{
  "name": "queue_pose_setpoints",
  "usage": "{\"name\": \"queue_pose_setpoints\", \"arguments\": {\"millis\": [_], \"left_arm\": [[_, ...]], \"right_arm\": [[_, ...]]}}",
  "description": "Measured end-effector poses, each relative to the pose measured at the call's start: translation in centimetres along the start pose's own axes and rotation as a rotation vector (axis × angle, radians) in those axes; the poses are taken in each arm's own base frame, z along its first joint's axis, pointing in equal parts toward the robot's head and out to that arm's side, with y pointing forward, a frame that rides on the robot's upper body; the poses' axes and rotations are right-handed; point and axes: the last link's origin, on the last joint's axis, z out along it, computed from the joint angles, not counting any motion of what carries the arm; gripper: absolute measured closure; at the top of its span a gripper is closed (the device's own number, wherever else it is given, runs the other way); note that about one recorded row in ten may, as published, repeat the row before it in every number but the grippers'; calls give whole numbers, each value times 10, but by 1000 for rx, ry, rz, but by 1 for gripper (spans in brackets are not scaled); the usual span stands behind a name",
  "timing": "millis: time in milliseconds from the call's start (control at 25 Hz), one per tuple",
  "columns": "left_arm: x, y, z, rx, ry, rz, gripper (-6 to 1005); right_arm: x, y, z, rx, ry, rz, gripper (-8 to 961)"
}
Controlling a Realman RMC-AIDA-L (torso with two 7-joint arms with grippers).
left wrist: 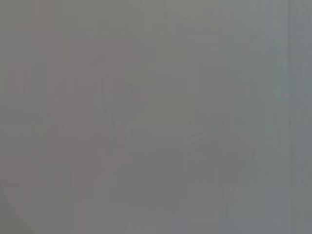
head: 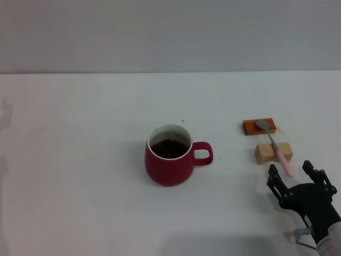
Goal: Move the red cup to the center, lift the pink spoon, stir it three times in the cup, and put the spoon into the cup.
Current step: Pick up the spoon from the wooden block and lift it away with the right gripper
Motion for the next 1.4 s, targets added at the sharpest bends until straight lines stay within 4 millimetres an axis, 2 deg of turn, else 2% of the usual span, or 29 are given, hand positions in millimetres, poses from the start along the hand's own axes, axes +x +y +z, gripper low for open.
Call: {"name": "queue_pose_setpoints", "arguments": {"millis": [880,1400], "left_arm": [[5,6,7,12,17,-22,257],[5,9,8,7,18,-24,257]], "right_arm": [[-7,-6,22,-28,19,-38,174],[-5,-5,20,-27,24,-32,182]]}}
